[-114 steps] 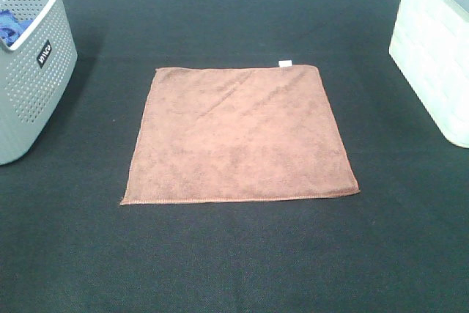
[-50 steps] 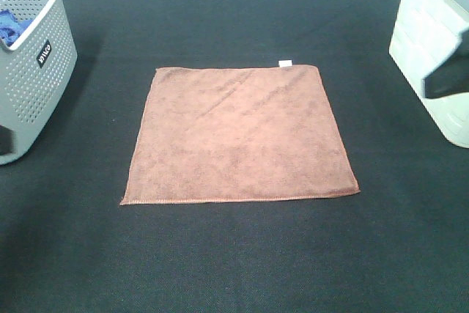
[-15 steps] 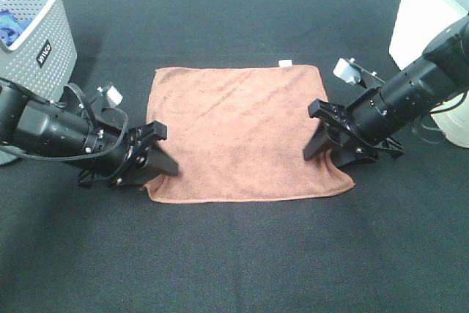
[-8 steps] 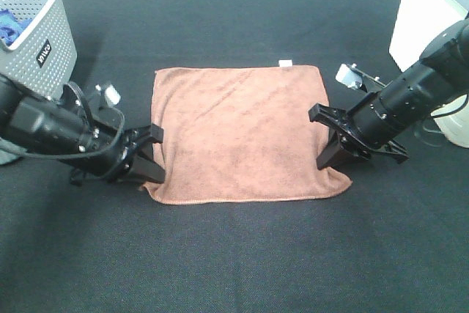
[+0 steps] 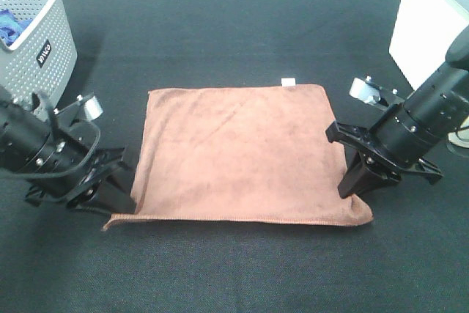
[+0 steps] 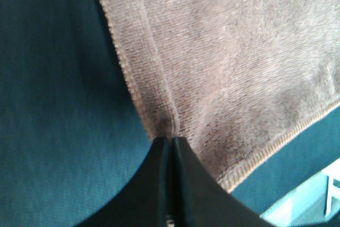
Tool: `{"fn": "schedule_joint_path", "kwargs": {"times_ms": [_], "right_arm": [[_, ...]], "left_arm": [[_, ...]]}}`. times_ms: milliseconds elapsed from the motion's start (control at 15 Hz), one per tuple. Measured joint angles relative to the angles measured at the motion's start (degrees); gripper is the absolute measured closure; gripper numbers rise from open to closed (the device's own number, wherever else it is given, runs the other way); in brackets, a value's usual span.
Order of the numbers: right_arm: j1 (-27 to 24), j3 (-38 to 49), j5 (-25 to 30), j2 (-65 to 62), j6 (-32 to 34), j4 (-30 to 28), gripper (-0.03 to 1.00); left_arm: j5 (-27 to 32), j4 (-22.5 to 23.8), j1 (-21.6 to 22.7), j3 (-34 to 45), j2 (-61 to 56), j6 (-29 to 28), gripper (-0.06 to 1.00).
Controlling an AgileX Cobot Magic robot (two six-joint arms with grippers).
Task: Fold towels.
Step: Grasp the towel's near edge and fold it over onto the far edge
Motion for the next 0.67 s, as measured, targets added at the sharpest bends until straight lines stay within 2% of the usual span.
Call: {"fn": "schedule_joint_path", "kwargs": {"times_ms": [333, 467, 667], "right_arm": [[0.0, -4.81, -0.69, -1.09, -0.34, 0.0, 0.97], [0.0, -12.66, -1.49, -0.74, -0.46, -0.06, 0.97], [0.0, -24.47, -0.11, 4.24, -0.4, -0.11, 0.97]], "left_arm": [[-3.27, 0.17, 0.0, -2.29, -2.29, -0.17, 0.94], [-7.05, 0.17, 0.0, -7.85, -2.12, -0.17, 0.94], [-8.37, 1.03, 0.0, -16.5, 1.72, -0.29, 0.94]]}}
